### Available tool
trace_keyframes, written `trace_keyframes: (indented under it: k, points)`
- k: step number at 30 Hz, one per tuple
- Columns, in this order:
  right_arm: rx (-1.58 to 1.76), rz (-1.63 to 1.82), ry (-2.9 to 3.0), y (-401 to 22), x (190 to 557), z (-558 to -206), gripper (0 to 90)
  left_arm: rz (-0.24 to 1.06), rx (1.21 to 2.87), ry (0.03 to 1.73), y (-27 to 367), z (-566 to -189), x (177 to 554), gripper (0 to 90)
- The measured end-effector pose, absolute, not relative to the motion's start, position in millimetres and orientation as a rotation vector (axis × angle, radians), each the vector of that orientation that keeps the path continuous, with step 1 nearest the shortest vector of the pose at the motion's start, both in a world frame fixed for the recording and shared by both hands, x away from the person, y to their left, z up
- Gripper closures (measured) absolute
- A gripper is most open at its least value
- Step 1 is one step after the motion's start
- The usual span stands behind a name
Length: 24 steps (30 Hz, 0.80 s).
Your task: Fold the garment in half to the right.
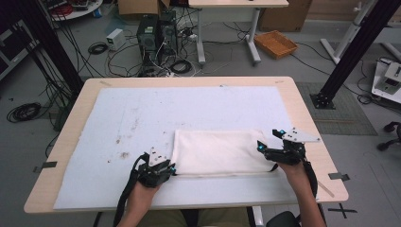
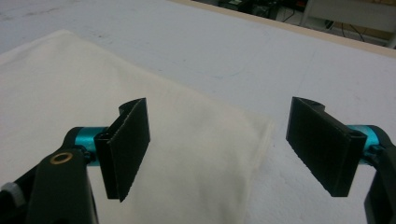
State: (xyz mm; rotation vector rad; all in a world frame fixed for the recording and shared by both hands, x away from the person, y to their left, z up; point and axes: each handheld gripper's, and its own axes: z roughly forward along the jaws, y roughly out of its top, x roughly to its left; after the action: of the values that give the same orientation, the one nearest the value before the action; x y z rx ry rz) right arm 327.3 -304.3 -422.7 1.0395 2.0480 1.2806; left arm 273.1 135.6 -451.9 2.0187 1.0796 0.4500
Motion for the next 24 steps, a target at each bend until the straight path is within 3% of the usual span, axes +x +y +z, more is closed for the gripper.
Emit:
trace_keyframes:
  k: [3,7,16,24]
  points:
    - [1.031,1.313,2.053,-298,327,-418,21.4,0.407,2.002,1.099,139,-452,276,72.8]
    - [0.99,1.356,2.07,-285,327,-405,21.4,0.296,1.967,1.134,144,-451,279,84.7]
    - [0.857,1.351,2.202,-231,343,-381,21.4,0.216,1.948,1.145,149,-450,280,86.0]
    - [0.74,1.265,2.378,-149,380,-370,21.4,0.207,1.935,1.108,152,-447,280,85.9]
